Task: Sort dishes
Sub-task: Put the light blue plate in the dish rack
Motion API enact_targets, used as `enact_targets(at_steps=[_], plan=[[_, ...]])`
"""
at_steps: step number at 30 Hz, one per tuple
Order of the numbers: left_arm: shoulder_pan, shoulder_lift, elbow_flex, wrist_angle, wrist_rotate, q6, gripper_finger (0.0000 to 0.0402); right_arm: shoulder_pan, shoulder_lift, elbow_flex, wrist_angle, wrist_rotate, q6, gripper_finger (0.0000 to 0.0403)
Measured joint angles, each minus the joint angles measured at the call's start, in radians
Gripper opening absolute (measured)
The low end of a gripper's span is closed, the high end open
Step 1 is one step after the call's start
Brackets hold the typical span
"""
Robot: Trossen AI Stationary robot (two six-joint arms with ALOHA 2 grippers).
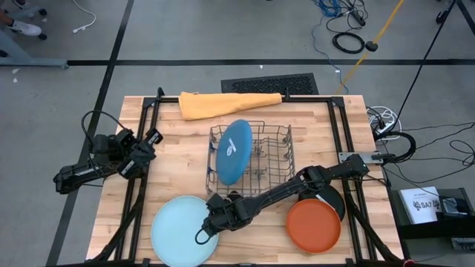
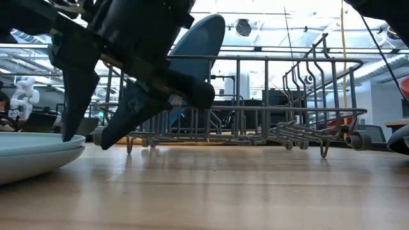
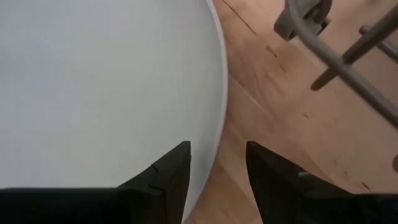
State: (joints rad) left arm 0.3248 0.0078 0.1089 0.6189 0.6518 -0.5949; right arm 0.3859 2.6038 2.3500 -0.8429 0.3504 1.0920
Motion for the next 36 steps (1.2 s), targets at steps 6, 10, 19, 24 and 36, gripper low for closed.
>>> enact_targets(at_steps=[6,10,19,24,36], plan=[[0.0,0.0,0.0,0.0,0.0,0.0,0.0,0.0,0.0,-0.001,0.003,-0.001,0.0,0.015],[0.0,0.0,0.0,0.0,0.0,0.0,0.0,0.001,0.008,0.0,0.007,0.012,0.001,0.0165],[0.0,0.0,0.0,-0.001,0.005,0.0,0.0,-0.008,0.032,-0.002,0.058,0.01,-0.02,0.0151],[0.0,0.0,0.0,-0.001,0.007,0.0,0.0,-0.007,0.029,-0.001,0.058,0.041,-0.04,0.0092],[0.0,0.0,0.0,0.0,0.009,0.0,0.0,-0.007,0.029,-0.001,0.066,0.061,-0.086,0.0013]])
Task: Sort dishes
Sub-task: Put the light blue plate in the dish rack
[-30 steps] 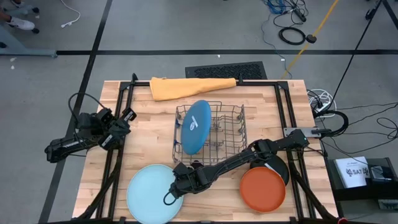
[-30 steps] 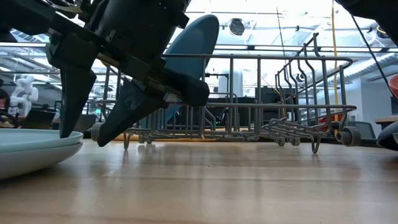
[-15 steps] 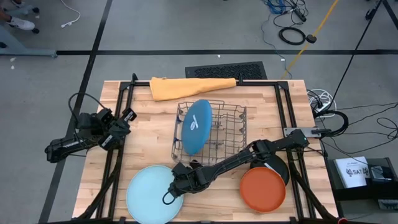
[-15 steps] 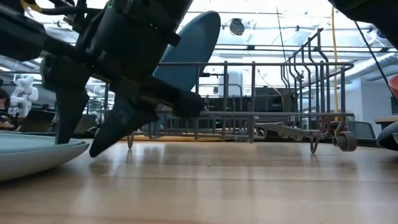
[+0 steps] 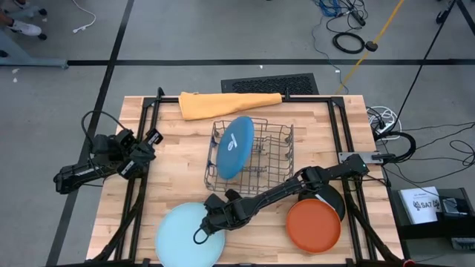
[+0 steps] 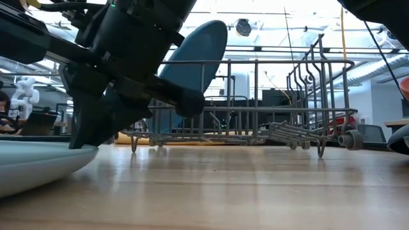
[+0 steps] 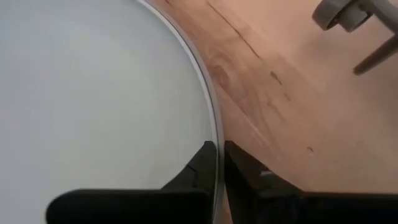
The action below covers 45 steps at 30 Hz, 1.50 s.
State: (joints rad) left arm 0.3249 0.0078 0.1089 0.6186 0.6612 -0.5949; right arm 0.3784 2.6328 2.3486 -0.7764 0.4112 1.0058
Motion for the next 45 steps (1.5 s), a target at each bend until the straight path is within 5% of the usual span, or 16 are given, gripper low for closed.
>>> enact_targets(at_steps=[14,27,35,41,45], plan=[[0.0,0.0,0.0,0.004,-0.002,0.002,0.0,0.004,-0.008,-0.001,0.006,0.037,-0.007,0.0006],[0.0,0.0,0.001,0.2,-0.239,-0.103,0.0,0.004,-0.011,-0.001,-0.001,0.197,0.073,0.0006],[0.0,0.0,0.001,0.192,-0.194,-0.106,0.0,0.01,-0.012,-0.001,0.002,0.262,0.11,0.0006],[0.0,0.0,0.001,-0.097,-0.108,-0.104,0.0007,0.01,-0.013,0.0,-0.002,0.268,0.135,0.0006],[-0.022,0.001,0.0,-0.349,-0.059,-0.051,0.0049,0.01,-0.013,0.0,-0.005,0.272,0.136,0.0006]])
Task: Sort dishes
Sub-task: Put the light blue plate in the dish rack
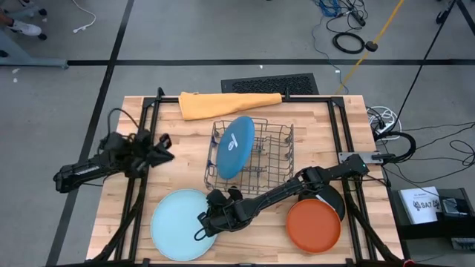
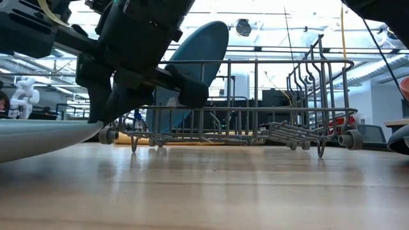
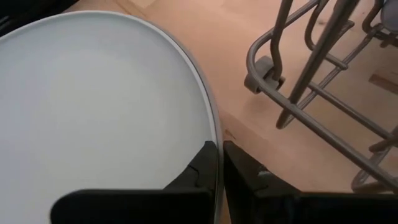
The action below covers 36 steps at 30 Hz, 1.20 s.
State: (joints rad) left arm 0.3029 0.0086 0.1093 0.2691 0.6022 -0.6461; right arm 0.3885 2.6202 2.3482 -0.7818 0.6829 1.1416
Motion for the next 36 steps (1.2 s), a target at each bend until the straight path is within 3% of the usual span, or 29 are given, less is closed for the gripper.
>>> enact_targets(at_steps=[2,6,9,11,13,16,20,28,36], plan=[[-0.032,0.0,0.0,0.017,0.003,0.017,0.0084,0.0,0.0,0.0,-0.002,0.0,0.0,0.0006],[-0.096,0.01,0.0,0.229,-0.012,0.038,0.0154,0.0,0.0,0.0,-0.007,0.0,0.0,0.0006],[-0.129,0.041,0.001,0.417,-0.019,0.077,0.0172,-0.001,0.0,0.0,-0.006,0.0,0.0,0.0006],[-0.145,0.068,0.03,0.42,-0.028,0.061,0.0173,-0.001,0.0,0.0,-0.007,0.001,0.0,0.0006],[-0.156,0.088,0.076,0.274,-0.027,0.015,0.0173,-0.002,0.0,0.001,-0.007,0.001,0.01,0.0006],[-0.19,0.118,0.16,-0.118,-0.009,0.035,0.0173,-0.002,0.0,0.001,-0.007,0.007,0.023,0.0006],[-0.265,0.165,0.244,-0.509,-0.1,0.131,0.0173,0.0,0.0,0.001,-0.015,0.027,0.037,0.0006],[-0.413,0.278,0.304,-0.829,-0.271,0.064,0.0173,0.0,0.0,0.001,-0.021,0.029,0.023,0.0006],[-0.516,0.329,0.306,-1.067,-0.25,-0.112,0.0173,-0.001,0.0,0.001,-0.018,0.034,0.0,0.0006]])
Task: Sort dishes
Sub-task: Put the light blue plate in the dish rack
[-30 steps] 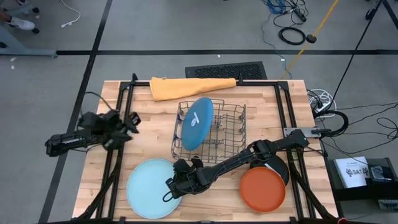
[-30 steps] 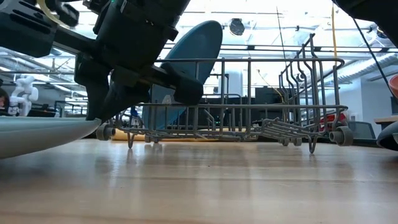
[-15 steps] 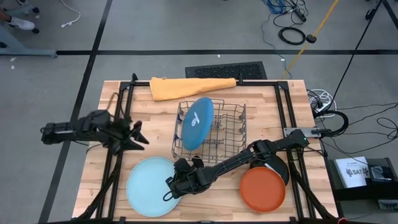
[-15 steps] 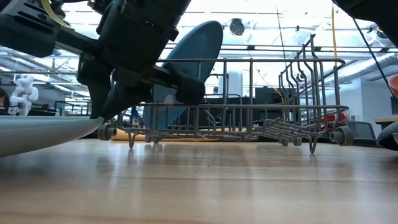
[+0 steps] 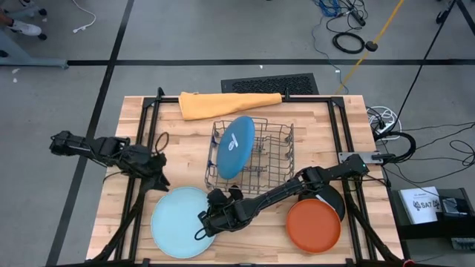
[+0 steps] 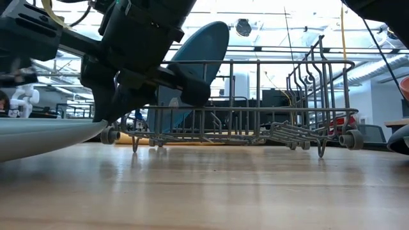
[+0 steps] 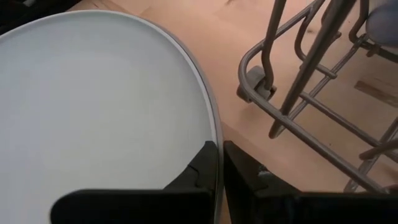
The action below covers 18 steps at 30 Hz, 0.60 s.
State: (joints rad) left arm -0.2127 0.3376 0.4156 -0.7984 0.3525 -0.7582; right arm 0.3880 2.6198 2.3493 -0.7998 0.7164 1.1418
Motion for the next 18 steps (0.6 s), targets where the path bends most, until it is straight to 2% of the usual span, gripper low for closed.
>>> enact_targets(at_steps=[5,10,18], plan=[[-0.058,0.0,0.0,-0.171,0.06,-0.152,0.0173,0.0,0.0,0.0,0.003,0.014,-0.01,0.0006],[-0.104,0.01,0.0,-0.14,0.07,-0.277,0.0173,0.0,0.0,0.0,0.003,0.019,-0.013,0.0006],[-0.172,0.134,0.0,-0.134,0.069,-0.308,0.0173,-0.001,0.0,0.0,0.005,0.024,-0.008,0.0006]])
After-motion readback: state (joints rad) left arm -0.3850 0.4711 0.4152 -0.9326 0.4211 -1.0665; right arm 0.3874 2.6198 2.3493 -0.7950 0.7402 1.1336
